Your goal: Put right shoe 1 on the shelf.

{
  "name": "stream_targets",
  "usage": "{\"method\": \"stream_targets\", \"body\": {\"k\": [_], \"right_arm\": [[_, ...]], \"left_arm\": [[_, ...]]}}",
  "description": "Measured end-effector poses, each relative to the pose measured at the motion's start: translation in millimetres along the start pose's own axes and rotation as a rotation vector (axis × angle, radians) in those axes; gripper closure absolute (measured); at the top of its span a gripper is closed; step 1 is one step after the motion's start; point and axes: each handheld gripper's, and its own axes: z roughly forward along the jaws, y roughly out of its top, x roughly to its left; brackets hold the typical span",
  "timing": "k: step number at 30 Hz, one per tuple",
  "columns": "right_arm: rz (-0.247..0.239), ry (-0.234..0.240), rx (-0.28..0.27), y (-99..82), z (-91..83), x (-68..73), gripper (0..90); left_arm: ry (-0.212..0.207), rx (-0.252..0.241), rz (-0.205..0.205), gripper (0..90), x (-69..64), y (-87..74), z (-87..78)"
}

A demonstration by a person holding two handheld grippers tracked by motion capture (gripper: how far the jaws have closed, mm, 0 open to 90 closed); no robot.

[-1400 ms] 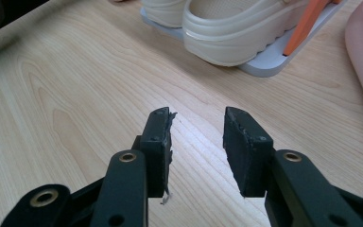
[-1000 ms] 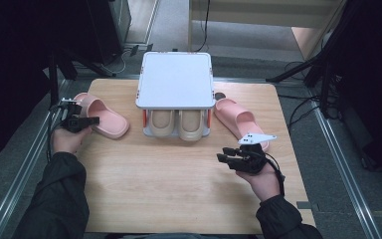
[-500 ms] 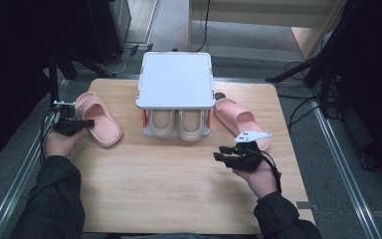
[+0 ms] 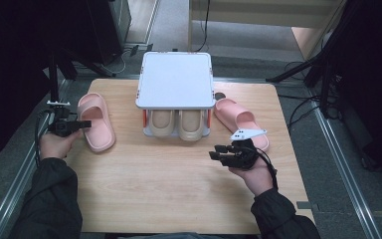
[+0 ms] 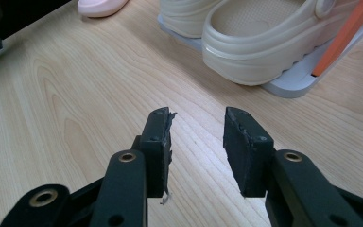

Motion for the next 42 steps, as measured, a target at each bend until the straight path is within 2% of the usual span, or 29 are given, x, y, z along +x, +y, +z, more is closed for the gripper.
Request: {"method": "stream_targets", "body": {"k": [4,7,12,14,19,26,31,36,42], "right_arm": [[-0.001,-0.001,0.004,0.6,1.1,0.2,62.8],[-0.002,0.000,0.004,0.4,0.7,0.3,62.8],[0.003,-0.001,0.005,0.2,0.2,0.2,62.8],[0.003,-0.002,0.005,-0.2,-0.1,0.2,62.8],[0.012,-0.011,0.002,-2.4,-2.5,0.4,62.8],[0.028,-0.032,-0.003,-8.3,-9.3,-0.4,62.8],[0.036,-0.044,-0.003,-12.5,-13.1,0.6,62.7],[0.044,-0.054,-0.001,-15.4,-14.7,0.7,62.7],[0.044,-0.060,-0.002,-16.5,-15.5,1.1,62.8]], "left_arm": [[-0.009,-0.026,0.012,72.3,-4.7,3.0,-9.8],[0.006,-0.042,0.020,65.8,-6.7,4.6,-15.4],[0.012,-0.058,0.004,59.2,-0.1,5.0,-15.9],[0.026,-0.060,-0.004,56.6,3.9,4.9,-14.1],[0.045,-0.083,-0.034,54.0,12.2,5.8,-7.1],[0.081,-0.079,-0.042,51.4,19.4,8.6,5.8],[0.083,-0.095,-0.075,50.6,25.4,8.7,14.2],[0.099,-0.128,-0.075,49.5,27.9,8.4,19.0],[0.123,-0.130,-0.073,53.6,28.9,7.9,20.7]]}}
